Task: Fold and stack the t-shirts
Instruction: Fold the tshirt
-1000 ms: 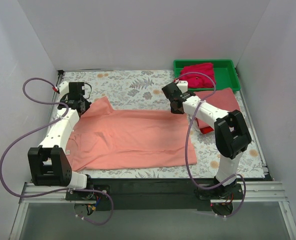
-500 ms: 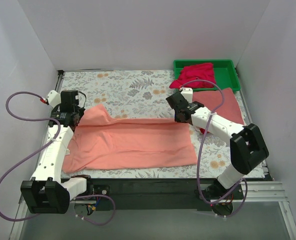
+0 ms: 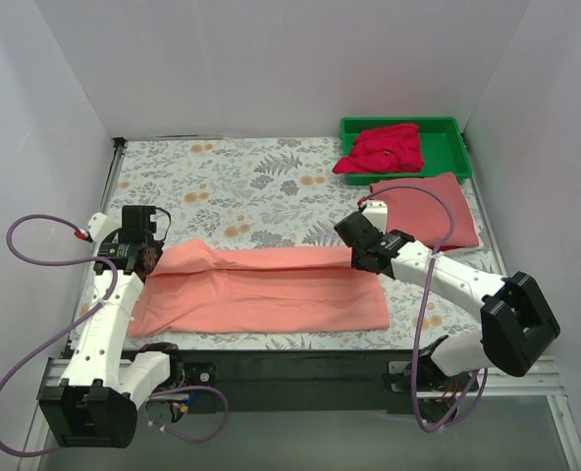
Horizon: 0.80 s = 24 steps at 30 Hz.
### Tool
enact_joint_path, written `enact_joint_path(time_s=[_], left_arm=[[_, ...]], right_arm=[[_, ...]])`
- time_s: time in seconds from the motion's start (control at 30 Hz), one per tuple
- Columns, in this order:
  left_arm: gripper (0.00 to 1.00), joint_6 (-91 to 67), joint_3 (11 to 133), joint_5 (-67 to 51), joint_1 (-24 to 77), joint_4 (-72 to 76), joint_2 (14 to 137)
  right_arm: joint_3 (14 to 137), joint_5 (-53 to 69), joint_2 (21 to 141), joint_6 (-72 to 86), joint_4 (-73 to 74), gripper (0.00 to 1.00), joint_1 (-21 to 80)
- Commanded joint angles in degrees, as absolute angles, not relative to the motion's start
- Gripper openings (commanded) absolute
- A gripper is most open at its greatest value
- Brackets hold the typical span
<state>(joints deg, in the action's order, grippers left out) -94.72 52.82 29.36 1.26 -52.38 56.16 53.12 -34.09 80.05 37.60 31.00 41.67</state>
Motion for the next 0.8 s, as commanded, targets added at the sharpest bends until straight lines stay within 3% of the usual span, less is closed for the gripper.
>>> enact_joint_path(time_s=[0.0,0.23,0.3,0.33,0.37,0.43,0.5,0.53,0.6,0.63,0.77], left_arm=[[0.0,-100.01,51.86,33.04,1.23,-57.38,54.84],[0.0,-110.01,50.62,33.92,1.23,-65.82,55.37],[0.19,-112.4,50.19,34.36,1.23,-69.59,55.37],[0.29,-113.2,50.19,34.37,1.23,-70.74,54.94],[0.5,-115.47,50.36,34.28,1.32,-72.14,54.67],[0.64,-116.28,51.15,33.84,1.23,-74.96,52.57],[0.69,-116.02,52.2,33.14,1.23,-75.06,50.63],[0.71,-115.32,52.38,32.87,1.23,-74.54,49.41],[0.76,-110.52,52.47,29.72,1.23,-70.0,46.77],[0.78,-108.56,52.21,27.36,1.23,-67.79,46.32],[0.84,-99.15,50.01,13.47,1.32,-54.69,49.72]], right_arm=[[50.89,-34.81,76.47,40.25,30.32,0.01,43.33],[43.51,-33.84,72.07,43.06,30.41,0.04,45.09],[40.7,-33.05,70.58,43.5,30.41,0.09,45.53],[39.56,-32.7,69.27,43.51,30.5,0.21,45.7],[37.64,-32.26,68.56,43.77,30.67,0.29,45.88],[35.78,-30.33,64.89,44.12,30.85,0.41,45.97],[34.11,-28.75,61.72,43.86,30.76,0.5,46.14],[33.84,-28.57,58.31,42.81,30.76,0.65,46.14],[33.49,-28.04,55.12,41.93,30.59,0.79,46.14],[33.57,-27.78,52.67,41.14,30.59,0.98,46.06],[34.19,-22.78,49.92,36.84,24.81,0.99,46.14]])
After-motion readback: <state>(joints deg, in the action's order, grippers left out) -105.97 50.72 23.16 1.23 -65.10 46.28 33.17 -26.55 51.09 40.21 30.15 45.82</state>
